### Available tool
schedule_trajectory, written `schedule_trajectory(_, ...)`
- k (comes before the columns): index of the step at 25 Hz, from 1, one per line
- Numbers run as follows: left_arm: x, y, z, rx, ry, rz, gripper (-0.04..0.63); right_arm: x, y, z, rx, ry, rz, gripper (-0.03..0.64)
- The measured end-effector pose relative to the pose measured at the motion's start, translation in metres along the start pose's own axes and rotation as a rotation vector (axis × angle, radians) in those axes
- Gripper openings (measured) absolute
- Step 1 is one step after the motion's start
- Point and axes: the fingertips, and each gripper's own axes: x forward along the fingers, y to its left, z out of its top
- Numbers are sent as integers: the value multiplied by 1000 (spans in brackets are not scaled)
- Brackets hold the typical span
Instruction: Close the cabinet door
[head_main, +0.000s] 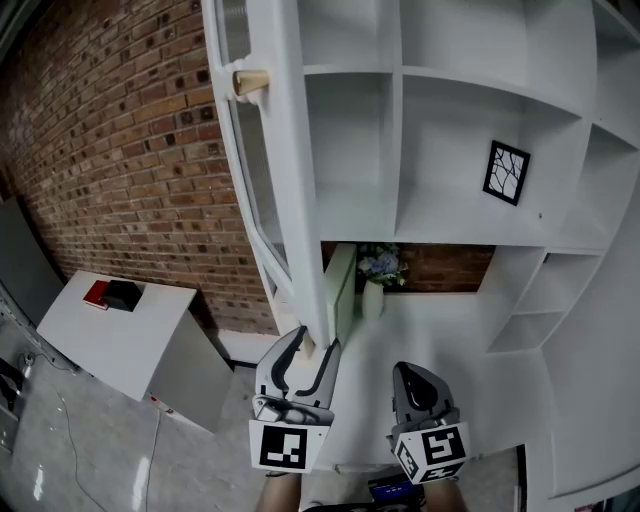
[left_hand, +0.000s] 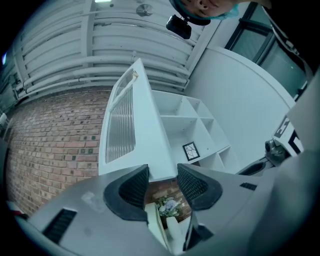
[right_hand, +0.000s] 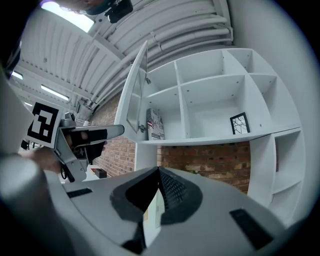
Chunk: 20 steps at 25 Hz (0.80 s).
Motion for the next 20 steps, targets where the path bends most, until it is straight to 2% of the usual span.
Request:
schedule_trajectory(6, 15, -10, -3, 10, 0, -1, 176, 5, -10, 0, -18, 0, 25, 0)
schedule_trajectory(20, 63, -30, -12, -4, 18, 22, 179, 6, -72, -3, -1, -9, 7, 0)
